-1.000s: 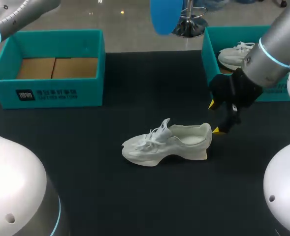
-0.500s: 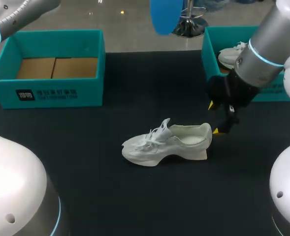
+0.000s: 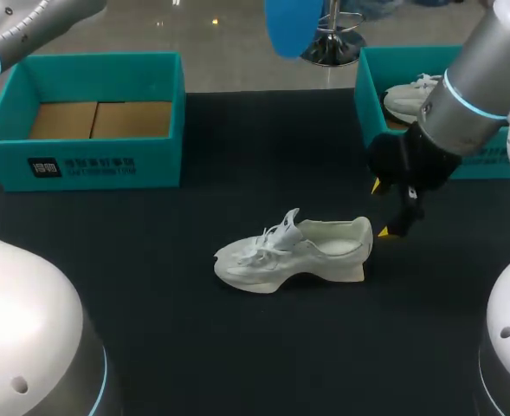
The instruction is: Take the shoe out of the shoebox, open the shoe tongue, remove and reinsert the insole, then place the shoe into the shoebox
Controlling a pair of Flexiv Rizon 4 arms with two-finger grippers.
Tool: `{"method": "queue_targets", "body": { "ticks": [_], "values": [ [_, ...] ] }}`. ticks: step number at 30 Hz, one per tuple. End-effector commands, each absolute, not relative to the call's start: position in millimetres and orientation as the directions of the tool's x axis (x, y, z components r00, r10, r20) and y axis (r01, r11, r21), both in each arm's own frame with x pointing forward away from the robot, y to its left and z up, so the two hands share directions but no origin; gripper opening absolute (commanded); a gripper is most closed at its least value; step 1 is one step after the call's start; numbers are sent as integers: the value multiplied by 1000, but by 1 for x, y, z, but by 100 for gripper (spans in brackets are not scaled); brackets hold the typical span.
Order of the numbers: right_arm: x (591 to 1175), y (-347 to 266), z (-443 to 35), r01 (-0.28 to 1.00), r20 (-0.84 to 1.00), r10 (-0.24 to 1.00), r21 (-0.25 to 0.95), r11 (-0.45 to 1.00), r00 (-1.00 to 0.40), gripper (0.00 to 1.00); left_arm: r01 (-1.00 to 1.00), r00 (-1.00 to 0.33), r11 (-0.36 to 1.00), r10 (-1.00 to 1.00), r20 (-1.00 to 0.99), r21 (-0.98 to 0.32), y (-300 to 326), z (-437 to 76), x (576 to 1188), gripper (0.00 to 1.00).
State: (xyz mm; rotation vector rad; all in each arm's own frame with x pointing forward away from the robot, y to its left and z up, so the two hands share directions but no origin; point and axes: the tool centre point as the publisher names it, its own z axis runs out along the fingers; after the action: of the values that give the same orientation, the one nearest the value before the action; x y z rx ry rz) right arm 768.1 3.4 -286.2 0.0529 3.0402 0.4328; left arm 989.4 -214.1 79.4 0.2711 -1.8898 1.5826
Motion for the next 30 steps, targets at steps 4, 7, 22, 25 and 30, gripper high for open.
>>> {"method": "queue_targets", "body": {
  "ticks": [4,7,22,25,30],
  "values": [
    [767,3,-287,24,-67,45,279,960,-997,100,-542,-768,247,242,592,-803,-214,79,988,0],
    [772,8,-286,47,-38,57,229,972,-998,100,-542,-768,247,242,592,-803,-214,79,988,0],
    [799,57,-285,68,-73,85,212,975,-994,100,-542,-768,247,242,592,-803,-214,79,988,0],
    [802,65,-291,72,-71,88,199,977,-994,100,-542,-768,247,242,592,-803,-214,79,988,0],
    [803,69,-302,95,-76,110,180,979,-991,100,-542,-768,247,242,592,-803,-214,79,988,0]
  ]
}}
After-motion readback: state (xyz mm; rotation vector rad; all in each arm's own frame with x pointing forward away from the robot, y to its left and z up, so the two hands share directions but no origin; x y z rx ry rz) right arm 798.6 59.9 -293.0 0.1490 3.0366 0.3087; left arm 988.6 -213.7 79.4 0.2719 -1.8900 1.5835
